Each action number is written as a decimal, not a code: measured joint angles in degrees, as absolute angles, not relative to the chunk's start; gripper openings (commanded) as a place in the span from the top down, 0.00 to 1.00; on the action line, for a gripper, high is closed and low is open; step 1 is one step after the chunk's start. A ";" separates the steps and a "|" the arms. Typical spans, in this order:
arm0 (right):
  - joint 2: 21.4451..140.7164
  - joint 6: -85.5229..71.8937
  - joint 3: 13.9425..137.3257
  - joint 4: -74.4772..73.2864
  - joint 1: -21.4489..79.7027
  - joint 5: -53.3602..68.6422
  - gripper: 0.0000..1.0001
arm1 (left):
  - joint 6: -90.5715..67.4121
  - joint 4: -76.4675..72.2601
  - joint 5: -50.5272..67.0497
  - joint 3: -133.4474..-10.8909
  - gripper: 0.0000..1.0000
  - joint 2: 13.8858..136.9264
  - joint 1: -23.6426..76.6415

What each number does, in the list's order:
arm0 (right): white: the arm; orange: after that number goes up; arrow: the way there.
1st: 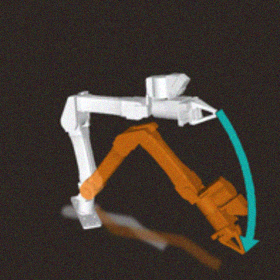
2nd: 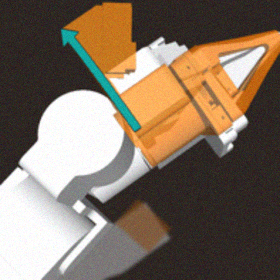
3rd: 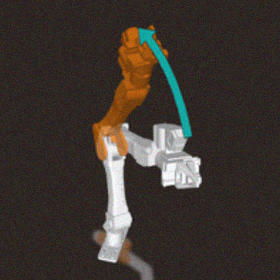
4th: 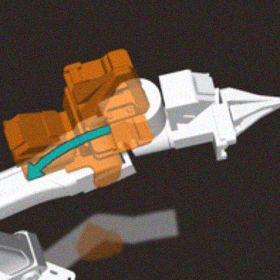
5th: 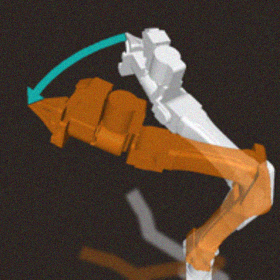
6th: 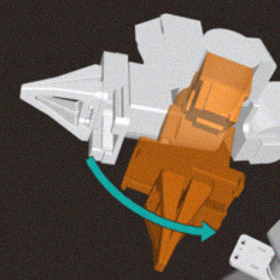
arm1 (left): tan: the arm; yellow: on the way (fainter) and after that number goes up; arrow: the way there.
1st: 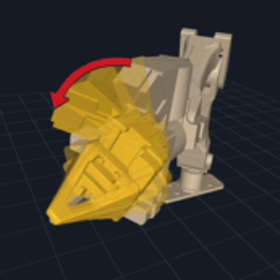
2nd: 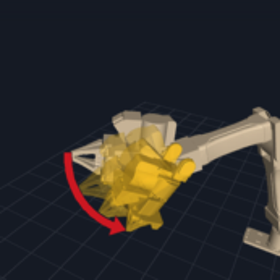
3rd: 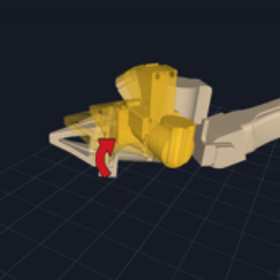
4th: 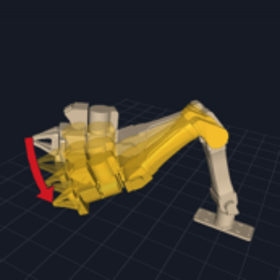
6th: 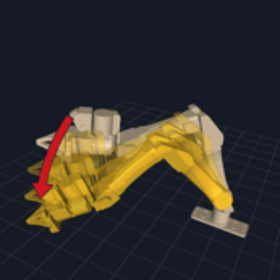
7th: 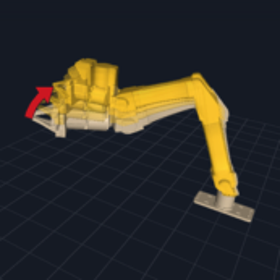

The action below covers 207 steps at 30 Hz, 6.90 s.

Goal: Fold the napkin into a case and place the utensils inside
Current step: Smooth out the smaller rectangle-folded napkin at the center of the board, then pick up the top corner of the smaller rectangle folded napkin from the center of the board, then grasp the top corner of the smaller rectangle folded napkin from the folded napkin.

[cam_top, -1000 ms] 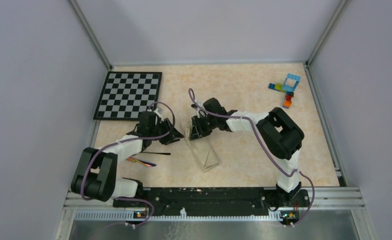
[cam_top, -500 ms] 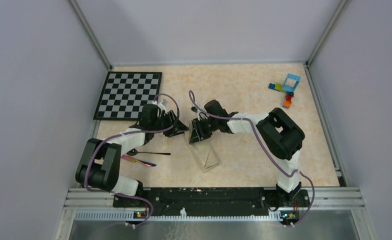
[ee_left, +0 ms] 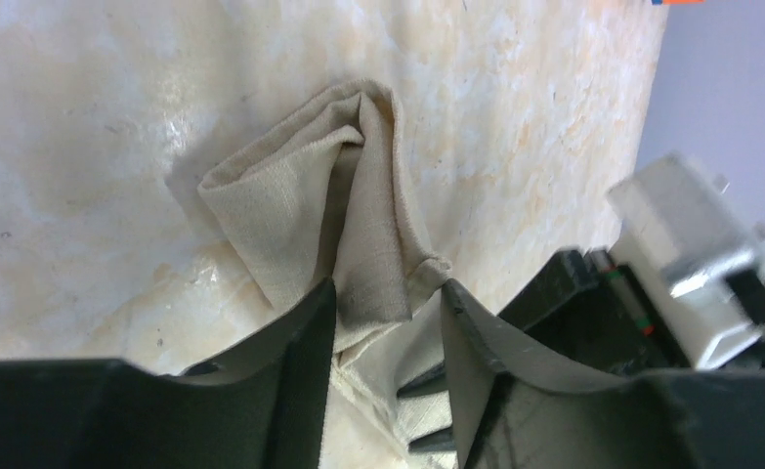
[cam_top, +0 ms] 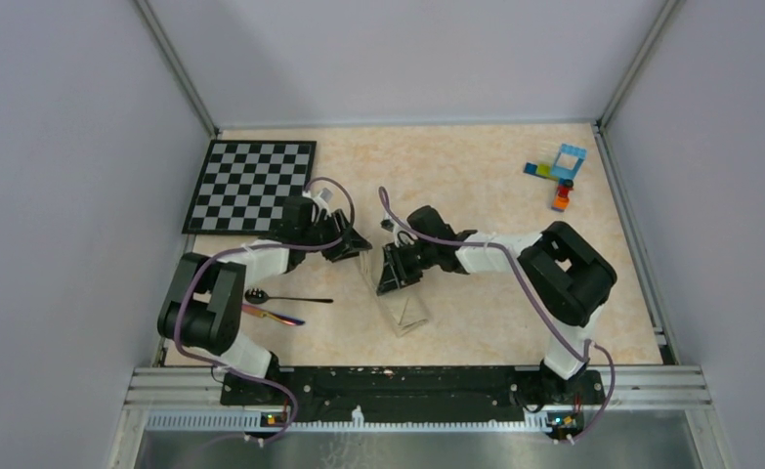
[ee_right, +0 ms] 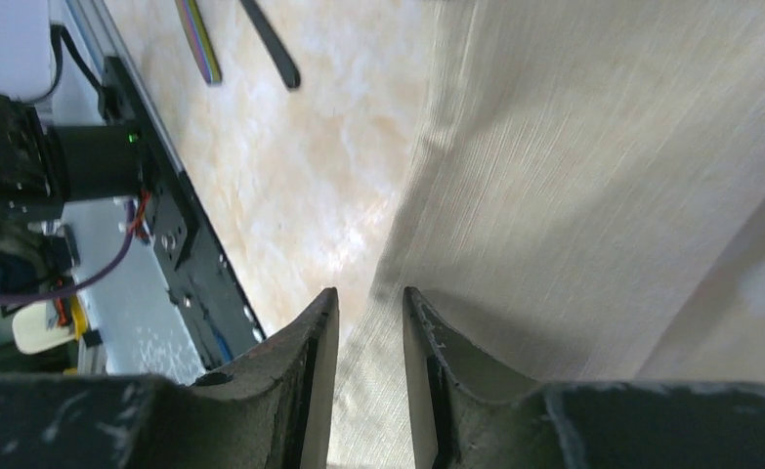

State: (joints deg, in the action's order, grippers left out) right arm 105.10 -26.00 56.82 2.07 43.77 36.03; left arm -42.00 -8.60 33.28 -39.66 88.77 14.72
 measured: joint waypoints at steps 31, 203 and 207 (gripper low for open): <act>81.82 -18.57 42.37 14.61 48.45 18.87 0.36 | -42.57 -7.29 33.93 -42.96 1.00 93.60 14.66; 103.88 -17.28 52.58 21.96 51.16 -6.44 1.00 | -17.37 -23.18 -9.96 -35.46 1.00 90.28 36.21; 103.88 -18.50 54.85 17.12 50.59 -5.74 1.00 | -18.17 -23.59 -9.96 -35.27 1.00 90.26 36.18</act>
State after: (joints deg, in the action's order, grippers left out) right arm 103.88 -18.50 54.85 17.12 50.59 -5.74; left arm -18.17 -23.59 -9.96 -35.27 90.26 36.18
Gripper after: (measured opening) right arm 0.014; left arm 0.005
